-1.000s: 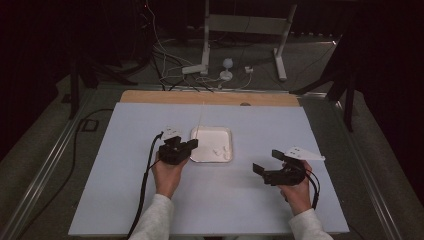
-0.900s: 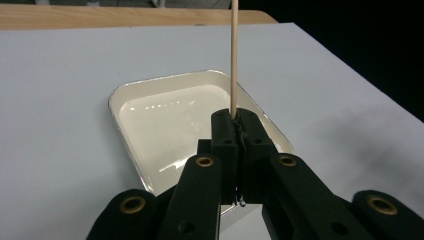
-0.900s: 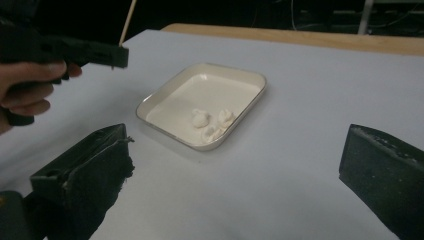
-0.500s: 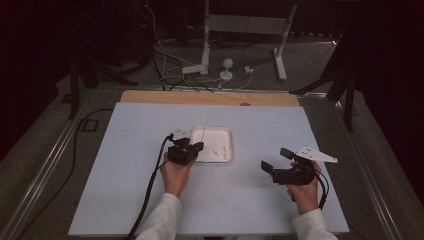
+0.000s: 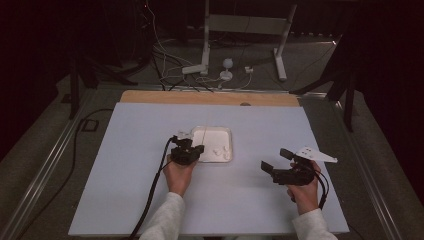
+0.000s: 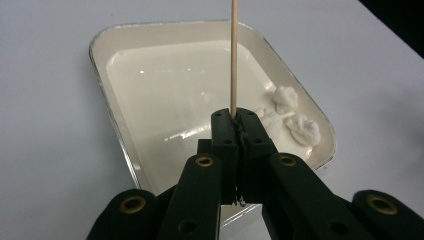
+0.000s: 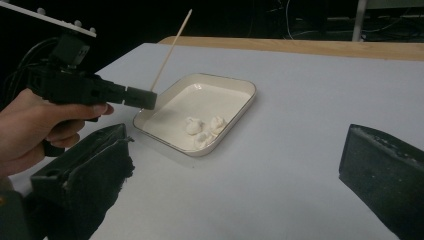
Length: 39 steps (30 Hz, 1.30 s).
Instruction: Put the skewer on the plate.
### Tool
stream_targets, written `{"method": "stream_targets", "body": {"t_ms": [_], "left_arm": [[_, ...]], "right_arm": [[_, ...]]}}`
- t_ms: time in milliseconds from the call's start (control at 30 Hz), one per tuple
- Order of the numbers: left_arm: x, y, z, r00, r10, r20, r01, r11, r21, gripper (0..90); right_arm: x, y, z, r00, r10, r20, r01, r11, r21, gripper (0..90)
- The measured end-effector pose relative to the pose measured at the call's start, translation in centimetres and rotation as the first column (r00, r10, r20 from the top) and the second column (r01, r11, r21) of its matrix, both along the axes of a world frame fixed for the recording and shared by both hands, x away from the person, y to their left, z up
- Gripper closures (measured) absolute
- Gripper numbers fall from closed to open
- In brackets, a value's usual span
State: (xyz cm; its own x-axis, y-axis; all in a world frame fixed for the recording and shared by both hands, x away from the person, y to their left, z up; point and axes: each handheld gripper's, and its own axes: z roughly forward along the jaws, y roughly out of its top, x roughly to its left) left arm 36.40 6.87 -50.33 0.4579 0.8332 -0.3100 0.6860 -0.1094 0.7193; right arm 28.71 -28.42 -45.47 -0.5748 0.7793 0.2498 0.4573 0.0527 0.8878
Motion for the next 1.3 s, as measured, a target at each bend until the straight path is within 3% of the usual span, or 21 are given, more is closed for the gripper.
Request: {"method": "stream_targets", "body": {"t_ms": [200,333,500,633,833,1100,1300], "left_arm": [[-0.1,0.2,-1.0,0.9992,0.022,-0.034,-0.022,0.9997,-0.006,84.3],[0.0,0.3,-1.4,0.9983,0.023,-0.053,-0.025,0.9993,-0.027,61.6],[-0.4,0.9,-0.4,0.9999,-0.008,-0.007,0.008,0.9966,-0.082,46.6],[-0.8,1.8,0.6,0.999,-0.034,0.03,0.038,0.9911,-0.128,39.9],[-1.8,3.3,2.3,0.9943,-0.029,0.102,0.042,0.9912,-0.125,21.4],[-3.6,6.3,4.7,0.978,-0.009,0.209,0.046,0.9842,-0.171,10.4],[-5.2,8.3,5.8,0.9597,-0.018,0.281,0.061,0.9872,-0.147,3.8]], "right_arm": [[0.0,0.0,0.0,1.0,0.002,0.002,-0.002,1.0,0.002,0.0],[0.0,0.1,0.0,1.0,0.004,-0.001,-0.004,1.0,-0.001,0.0],[-0.1,0.1,0.0,1.0,0.009,-0.001,-0.009,1.0,0.001,0.0],[0.0,0.1,-0.1,1.0,0.009,-0.003,-0.009,1.0,0.001,0.0],[-0.1,0.1,-0.1,1.0,0.01,0.0,-0.01,1.0,0.001,0.0],[-0.3,-0.2,-0.1,1.0,0.001,0.003,-0.001,1.0,0.001,0.0],[-0.5,-0.6,-0.2,1.0,-0.005,0.008,0.005,1.0,0.002,0.0]]}}
